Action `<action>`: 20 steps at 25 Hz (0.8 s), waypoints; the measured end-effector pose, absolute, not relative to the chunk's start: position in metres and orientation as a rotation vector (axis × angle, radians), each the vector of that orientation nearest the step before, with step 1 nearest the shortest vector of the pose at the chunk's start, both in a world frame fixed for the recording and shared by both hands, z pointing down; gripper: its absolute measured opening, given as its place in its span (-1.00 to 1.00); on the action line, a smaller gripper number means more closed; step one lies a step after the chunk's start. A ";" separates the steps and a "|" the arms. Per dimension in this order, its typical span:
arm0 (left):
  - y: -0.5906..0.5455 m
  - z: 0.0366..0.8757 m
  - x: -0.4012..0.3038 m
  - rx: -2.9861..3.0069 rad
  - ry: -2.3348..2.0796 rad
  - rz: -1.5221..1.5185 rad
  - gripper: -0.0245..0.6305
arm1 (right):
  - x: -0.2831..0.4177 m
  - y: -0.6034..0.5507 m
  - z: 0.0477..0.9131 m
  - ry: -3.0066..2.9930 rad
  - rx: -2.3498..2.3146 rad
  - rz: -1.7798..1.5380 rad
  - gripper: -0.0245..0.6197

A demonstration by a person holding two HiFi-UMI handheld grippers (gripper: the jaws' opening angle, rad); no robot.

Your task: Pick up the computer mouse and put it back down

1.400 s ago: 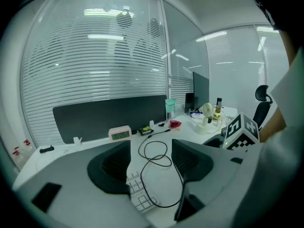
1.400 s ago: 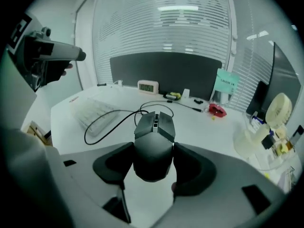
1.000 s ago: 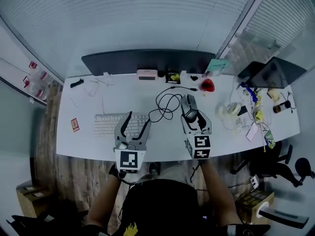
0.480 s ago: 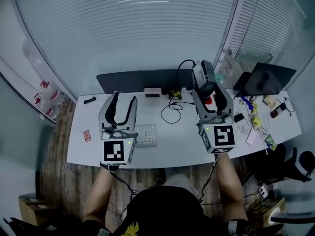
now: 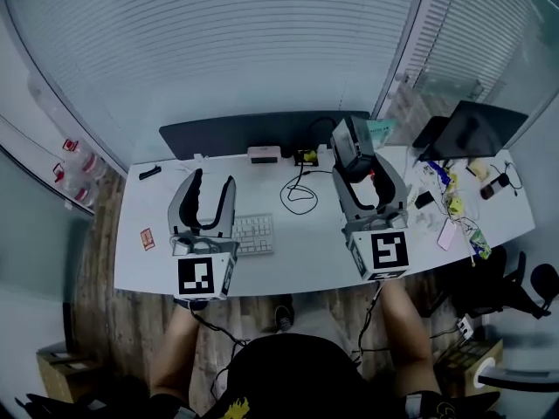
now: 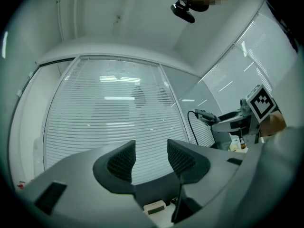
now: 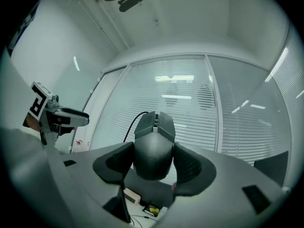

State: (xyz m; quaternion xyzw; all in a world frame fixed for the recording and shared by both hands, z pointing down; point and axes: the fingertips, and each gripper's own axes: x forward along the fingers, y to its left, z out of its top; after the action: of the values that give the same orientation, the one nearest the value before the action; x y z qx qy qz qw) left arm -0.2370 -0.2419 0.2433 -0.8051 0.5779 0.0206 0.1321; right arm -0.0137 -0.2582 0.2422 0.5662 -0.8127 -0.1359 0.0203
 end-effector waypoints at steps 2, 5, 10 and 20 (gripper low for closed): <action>-0.255 0.265 -0.228 -2.356 1.698 0.072 -0.26 | -0.011 -0.273 0.275 -2.500 1.740 -0.342 -0.05; -0.272 0.312 -0.215 -2.404 1.723 0.057 -0.26 | -0.005 -0.297 0.346 -2.457 1.709 -0.148 -0.05; -0.268 0.420 -0.205 -2.551 1.831 -0.219 -0.26 | -0.008 -0.301 0.498 -2.339 1.598 0.271 -0.05; -0.229 0.545 -0.191 -2.710 1.867 -0.707 -0.26 | -0.005 -0.243 0.737 -1.986 1.428 0.711 -0.06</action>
State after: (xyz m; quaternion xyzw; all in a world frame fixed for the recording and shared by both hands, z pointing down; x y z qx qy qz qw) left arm -0.1906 -0.2287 0.5453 -0.8001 0.5512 -0.2086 -0.1120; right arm -0.0051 -0.2428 0.7368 0.5359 -0.7455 0.2669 0.2929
